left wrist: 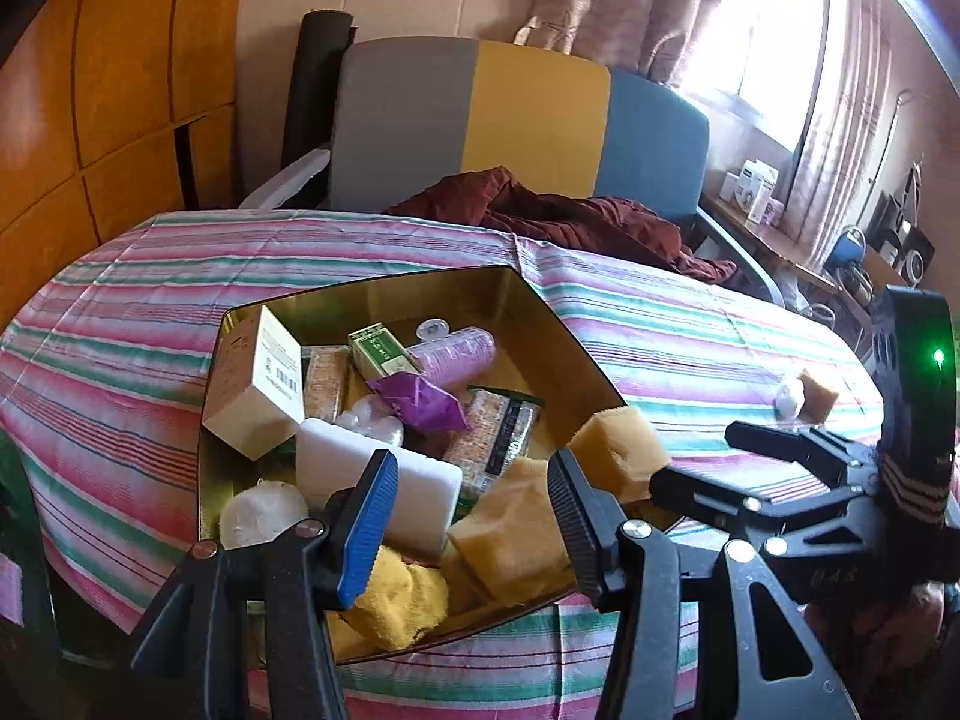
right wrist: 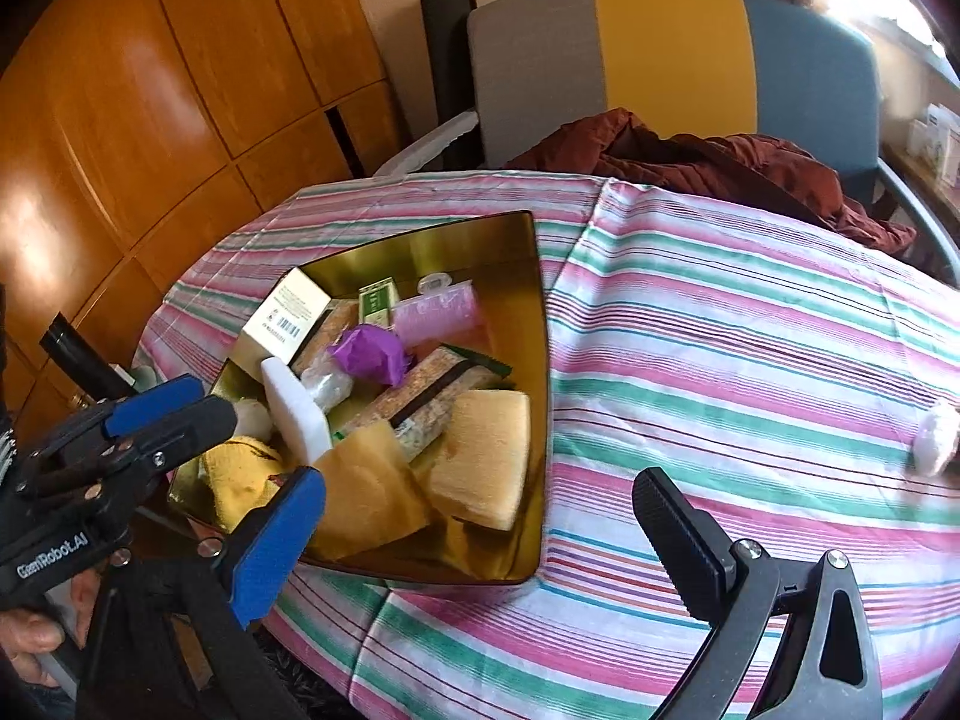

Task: Organize objects
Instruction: 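Move both grippers back toward the cotton ball and last yellow sponge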

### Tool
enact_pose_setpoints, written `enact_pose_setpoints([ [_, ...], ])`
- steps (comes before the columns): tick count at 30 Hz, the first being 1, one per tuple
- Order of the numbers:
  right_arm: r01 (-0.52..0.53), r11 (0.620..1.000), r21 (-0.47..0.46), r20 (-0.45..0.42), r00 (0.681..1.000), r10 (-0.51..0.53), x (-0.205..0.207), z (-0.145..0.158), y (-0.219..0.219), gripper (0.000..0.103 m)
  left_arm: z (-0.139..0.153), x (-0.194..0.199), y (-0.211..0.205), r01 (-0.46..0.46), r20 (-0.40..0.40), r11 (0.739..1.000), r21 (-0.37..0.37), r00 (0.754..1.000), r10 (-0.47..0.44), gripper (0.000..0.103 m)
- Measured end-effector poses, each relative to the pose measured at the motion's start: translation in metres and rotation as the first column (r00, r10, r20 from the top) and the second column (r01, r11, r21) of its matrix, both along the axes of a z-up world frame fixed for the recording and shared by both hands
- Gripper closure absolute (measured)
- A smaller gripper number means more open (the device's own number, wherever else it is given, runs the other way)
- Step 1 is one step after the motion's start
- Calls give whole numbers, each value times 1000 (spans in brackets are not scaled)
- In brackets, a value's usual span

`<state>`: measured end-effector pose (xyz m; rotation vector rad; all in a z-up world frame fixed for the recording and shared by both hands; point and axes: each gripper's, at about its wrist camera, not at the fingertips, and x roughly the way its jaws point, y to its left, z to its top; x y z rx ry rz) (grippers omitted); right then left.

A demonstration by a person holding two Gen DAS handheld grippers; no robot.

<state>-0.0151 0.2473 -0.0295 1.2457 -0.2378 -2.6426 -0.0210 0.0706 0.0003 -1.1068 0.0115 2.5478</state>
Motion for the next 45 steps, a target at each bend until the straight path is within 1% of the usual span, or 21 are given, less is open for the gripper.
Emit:
enact_pose_setpoints([
  [7, 73, 997, 0, 0, 997, -73, 2, 1, 33, 0, 1, 4, 13, 40, -3, 999, -19, 999, -40, 50],
  [15, 176, 984, -11, 13, 984, -175, 6, -1, 71, 0, 1, 7, 25, 71, 0, 997, -40, 997, -71, 50],
  [26, 242, 970, 15, 28, 970, -243, 9, -3, 102, 0, 3, 8, 36, 103, -1, 993, -60, 995, -103, 50],
  [33, 299, 954, 21, 54, 953, -300, 11, 1, 142, 0, 7, 7, 50, 139, -6, 988, -63, 990, -140, 50],
  [38, 376, 926, 36, 75, 923, -378, 16, 4, 183, 0, 8, 7, 68, 186, -8, 980, -70, 982, -187, 50],
  [41, 431, 901, 49, 85, 897, -433, 21, 6, 212, 0, 8, 6, 79, 216, -6, 974, -73, 976, -217, 50],
  [45, 524, 850, 50, 89, 846, -526, 31, 9, 257, 0, 7, 7, 96, 256, 1, 964, -79, 967, -257, 50],
])
